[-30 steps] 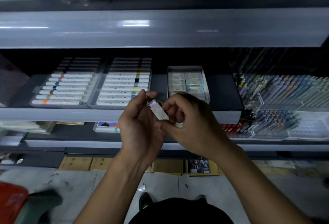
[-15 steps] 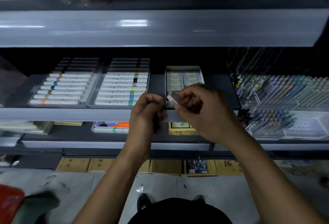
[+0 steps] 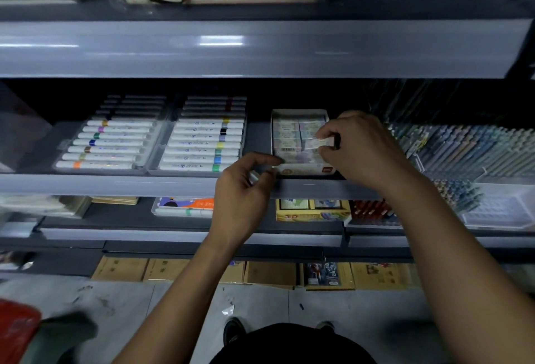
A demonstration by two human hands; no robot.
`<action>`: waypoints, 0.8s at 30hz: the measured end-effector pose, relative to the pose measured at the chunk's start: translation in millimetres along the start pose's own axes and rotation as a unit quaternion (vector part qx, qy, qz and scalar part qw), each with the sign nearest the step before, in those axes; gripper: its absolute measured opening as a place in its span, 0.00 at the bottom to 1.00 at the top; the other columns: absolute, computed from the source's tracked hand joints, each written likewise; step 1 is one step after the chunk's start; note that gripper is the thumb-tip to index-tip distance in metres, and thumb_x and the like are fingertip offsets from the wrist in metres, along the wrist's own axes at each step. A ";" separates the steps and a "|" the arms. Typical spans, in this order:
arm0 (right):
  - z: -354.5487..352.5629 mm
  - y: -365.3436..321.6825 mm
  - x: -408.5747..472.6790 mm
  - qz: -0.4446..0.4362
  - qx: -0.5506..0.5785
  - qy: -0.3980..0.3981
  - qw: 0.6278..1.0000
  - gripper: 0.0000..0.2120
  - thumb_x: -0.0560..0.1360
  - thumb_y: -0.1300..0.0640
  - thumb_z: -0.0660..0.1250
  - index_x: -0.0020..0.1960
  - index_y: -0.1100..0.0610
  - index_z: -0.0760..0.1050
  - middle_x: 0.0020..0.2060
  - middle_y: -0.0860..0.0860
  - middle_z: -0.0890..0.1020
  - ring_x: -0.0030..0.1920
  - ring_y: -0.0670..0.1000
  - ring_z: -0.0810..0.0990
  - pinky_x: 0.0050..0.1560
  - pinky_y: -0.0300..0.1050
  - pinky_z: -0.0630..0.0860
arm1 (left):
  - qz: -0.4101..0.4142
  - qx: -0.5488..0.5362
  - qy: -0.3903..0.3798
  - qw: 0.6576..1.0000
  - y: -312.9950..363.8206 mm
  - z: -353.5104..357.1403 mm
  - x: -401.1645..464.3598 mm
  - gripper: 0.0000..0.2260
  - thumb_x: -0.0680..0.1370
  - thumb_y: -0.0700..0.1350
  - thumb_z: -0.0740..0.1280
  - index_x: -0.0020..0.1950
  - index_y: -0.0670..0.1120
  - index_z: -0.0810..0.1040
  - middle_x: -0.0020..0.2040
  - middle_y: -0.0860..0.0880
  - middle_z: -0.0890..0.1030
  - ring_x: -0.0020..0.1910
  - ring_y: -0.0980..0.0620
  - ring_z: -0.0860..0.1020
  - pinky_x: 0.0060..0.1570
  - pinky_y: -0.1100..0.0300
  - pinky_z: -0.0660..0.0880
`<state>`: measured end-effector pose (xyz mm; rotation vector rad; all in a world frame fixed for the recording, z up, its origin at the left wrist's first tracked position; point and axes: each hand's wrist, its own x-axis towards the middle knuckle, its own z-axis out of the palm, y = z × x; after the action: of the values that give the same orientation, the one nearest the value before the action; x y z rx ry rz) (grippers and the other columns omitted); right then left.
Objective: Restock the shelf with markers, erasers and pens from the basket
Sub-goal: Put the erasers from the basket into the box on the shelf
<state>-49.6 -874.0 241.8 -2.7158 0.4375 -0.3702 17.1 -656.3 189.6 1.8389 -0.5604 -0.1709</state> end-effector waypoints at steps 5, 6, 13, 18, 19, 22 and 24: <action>2.1 -4.1 5.6 0.006 -0.032 -0.004 0.999 0.13 0.76 0.54 0.75 0.60 0.53 0.83 0.58 0.52 0.82 0.58 0.54 0.80 0.58 0.52 0.79 | -0.002 -0.013 -0.002 1.000 -0.6 0.0 2.2 0.09 0.81 0.43 0.68 0.54 0.54 0.85 0.49 0.58 0.86 0.42 0.58 0.80 0.39 0.67 0.73; 2.9 -4.4 5.4 0.009 -0.035 -0.002 0.999 0.13 0.75 0.54 0.75 0.59 0.53 0.83 0.58 0.52 0.82 0.58 0.54 0.80 0.58 0.52 0.79 | -0.004 -0.017 -0.003 1.000 -0.6 -0.1 2.4 0.09 0.81 0.43 0.67 0.54 0.54 0.85 0.50 0.58 0.86 0.43 0.57 0.80 0.40 0.66 0.74; 10.2 -9.9 1.9 0.016 -0.046 0.039 0.998 0.04 0.74 0.60 0.72 0.42 0.53 0.84 0.48 0.51 0.82 0.48 0.52 0.81 0.49 0.49 0.81 | -0.010 -0.018 -0.004 1.000 -1.1 -0.4 3.0 0.10 0.81 0.40 0.67 0.54 0.54 0.85 0.52 0.59 0.86 0.45 0.53 0.82 0.43 0.57 0.78; 11.0 -11.0 1.8 0.016 -0.049 0.050 0.997 0.06 0.74 0.60 0.71 0.42 0.53 0.85 0.48 0.51 0.83 0.46 0.53 0.81 0.48 0.48 0.81 | -0.024 -0.028 -0.009 0.999 2.3 -1.8 3.7 0.10 0.82 0.40 0.68 0.54 0.53 0.86 0.49 0.59 0.86 0.36 0.61 0.76 0.38 0.63 0.72; 11.0 -11.2 0.9 0.012 -0.049 0.052 0.997 0.06 0.75 0.60 0.71 0.42 0.53 0.85 0.47 0.51 0.82 0.45 0.53 0.81 0.48 0.48 0.80 | -0.034 -0.042 -0.009 0.999 3.4 -1.6 3.2 0.09 0.82 0.41 0.68 0.54 0.53 0.86 0.46 0.59 0.86 0.35 0.61 0.76 0.37 0.63 0.71; 12.3 -13.7 -6.4 -0.005 -0.028 0.084 0.996 0.05 0.77 0.59 0.70 0.44 0.54 0.84 0.45 0.51 0.81 0.41 0.53 0.80 0.45 0.47 0.78 | -0.089 -0.143 -0.019 0.985 10.8 -0.4 -0.3 0.11 0.76 0.47 0.65 0.54 0.47 0.84 0.32 0.59 0.78 0.29 0.60 0.70 0.31 0.62 0.65; 15.4 -19.1 -14.1 -0.011 0.006 0.107 0.994 0.04 0.78 0.58 0.70 0.46 0.54 0.84 0.46 0.51 0.80 0.39 0.50 0.77 0.44 0.45 0.76 | -0.120 -0.216 -0.037 0.968 18.0 -0.6 -1.2 0.12 0.73 0.46 0.65 0.54 0.45 0.81 0.29 0.55 0.75 0.28 0.56 0.69 0.29 0.60 0.64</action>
<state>-53.0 -847.4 232.6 -2.6820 0.4618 -0.6722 11.1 -659.5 206.3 1.4722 -0.3163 -0.4875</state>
